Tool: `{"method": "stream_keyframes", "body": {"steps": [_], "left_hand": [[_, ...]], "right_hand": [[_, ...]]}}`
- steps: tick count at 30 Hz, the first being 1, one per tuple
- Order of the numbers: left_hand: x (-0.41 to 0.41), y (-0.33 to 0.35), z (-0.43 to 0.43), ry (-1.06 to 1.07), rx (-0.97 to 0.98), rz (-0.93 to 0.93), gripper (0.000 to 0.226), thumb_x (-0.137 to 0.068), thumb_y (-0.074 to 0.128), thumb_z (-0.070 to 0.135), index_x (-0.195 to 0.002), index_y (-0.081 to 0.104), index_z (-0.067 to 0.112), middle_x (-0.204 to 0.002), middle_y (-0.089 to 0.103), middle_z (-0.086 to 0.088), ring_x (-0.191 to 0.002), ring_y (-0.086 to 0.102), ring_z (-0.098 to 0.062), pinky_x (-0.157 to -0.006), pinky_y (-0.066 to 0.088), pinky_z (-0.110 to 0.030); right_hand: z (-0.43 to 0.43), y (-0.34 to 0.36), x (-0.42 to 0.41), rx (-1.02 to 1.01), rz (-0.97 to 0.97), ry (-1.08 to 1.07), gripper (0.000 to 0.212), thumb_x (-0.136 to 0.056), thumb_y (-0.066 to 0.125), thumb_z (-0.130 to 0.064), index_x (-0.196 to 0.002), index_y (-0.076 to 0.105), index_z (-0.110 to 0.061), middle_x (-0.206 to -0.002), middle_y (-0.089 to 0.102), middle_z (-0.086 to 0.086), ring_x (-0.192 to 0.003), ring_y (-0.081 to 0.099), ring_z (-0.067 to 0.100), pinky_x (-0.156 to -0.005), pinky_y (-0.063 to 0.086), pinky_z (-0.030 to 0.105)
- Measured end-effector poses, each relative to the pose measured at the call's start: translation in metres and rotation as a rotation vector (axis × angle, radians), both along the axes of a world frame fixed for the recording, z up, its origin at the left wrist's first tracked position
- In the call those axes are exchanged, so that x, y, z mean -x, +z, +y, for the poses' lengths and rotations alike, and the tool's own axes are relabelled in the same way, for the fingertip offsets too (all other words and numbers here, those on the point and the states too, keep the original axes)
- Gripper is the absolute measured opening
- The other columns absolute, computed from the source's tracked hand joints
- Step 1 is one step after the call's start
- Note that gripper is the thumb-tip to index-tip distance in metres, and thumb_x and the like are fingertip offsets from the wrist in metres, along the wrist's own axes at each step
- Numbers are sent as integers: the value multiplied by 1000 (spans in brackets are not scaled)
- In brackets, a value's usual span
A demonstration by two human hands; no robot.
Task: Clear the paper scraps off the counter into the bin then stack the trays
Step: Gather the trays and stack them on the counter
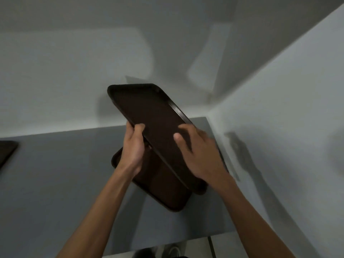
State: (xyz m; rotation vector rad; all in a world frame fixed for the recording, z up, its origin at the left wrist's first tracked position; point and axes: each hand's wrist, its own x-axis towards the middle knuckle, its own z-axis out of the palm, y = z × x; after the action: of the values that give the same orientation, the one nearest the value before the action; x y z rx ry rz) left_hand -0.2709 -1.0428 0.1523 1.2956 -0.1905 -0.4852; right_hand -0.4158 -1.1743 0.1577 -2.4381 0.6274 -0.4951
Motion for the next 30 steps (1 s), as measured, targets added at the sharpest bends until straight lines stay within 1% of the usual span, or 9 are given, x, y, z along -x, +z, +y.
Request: {"method": "stream_keyframes", "body": {"steps": [5,9,15,19,21,23,25,28,30], "left_hand": [[-22,-26,42,255,9,141,38,-91,54,30,-119,66,8,-116,70,-16,-110,67,-30,-98,55,-48],[-25,-41,57,352,38,136,29,-88,51,32,-108,66,17,-105,67,-6,-100,62,-23,-86,52,-43],[-32,-68,62,433,-9,63,58,-83,50,36,-130,60,5,-119,69,-8,-107,62,-23,-99,50,-49],[-38,-90,53,379,50,114,60,-86,52,32,-144,52,15,-143,59,-15,-131,55,-38,-115,42,-56],[-44,-96,56,331,75,110,54,-92,53,27,-144,52,15,-141,62,-11,-130,58,-33,-111,48,-49],[-63,-96,71,320,78,71,44,-99,52,33,-135,53,9,-128,68,-5,-110,67,-24,-89,59,-35],[-98,-93,88,306,5,67,54,-95,55,52,-130,56,11,-115,67,-1,-93,66,-16,-69,57,-29],[-160,-104,97,149,-280,8,48,-96,63,50,-131,61,16,-115,70,-4,-99,69,-19,-81,59,-39],[-191,-127,92,-46,-617,-188,34,-97,68,38,-126,66,20,-112,74,-6,-100,72,-23,-89,59,-43]], "right_hand": [[-75,-40,-42,73,161,-291,60,-104,34,-63,-145,45,-20,-137,62,14,-127,58,38,-102,46,54],[-94,-53,-53,-387,184,-400,83,-101,39,-73,-158,30,-14,-153,49,25,-137,50,45,-113,39,53],[-57,-88,-25,-773,-156,-667,75,-102,53,-63,-152,36,-11,-147,55,21,-131,57,38,-106,46,42],[-8,-115,-28,-840,-233,-700,49,-109,52,-42,-146,45,-11,-134,61,10,-124,60,29,-92,40,30],[9,-122,-33,-817,-230,-741,42,-112,49,-29,-149,45,-11,-135,61,12,-126,59,30,-92,36,26],[11,-130,-34,-776,-225,-778,39,-112,49,-23,-148,48,-8,-138,62,15,-127,59,33,-90,36,25],[5,-141,-29,-718,-198,-798,40,-112,49,-23,-147,48,-5,-138,61,18,-127,59,36,-89,38,28],[2,-155,-19,-634,-159,-852,44,-111,49,-24,-150,45,-4,-143,59,21,-129,57,40,-99,44,39],[7,-164,-17,-580,-123,-888,45,-111,49,-25,-151,43,-5,-145,58,23,-130,56,43,-103,44,45]]}}
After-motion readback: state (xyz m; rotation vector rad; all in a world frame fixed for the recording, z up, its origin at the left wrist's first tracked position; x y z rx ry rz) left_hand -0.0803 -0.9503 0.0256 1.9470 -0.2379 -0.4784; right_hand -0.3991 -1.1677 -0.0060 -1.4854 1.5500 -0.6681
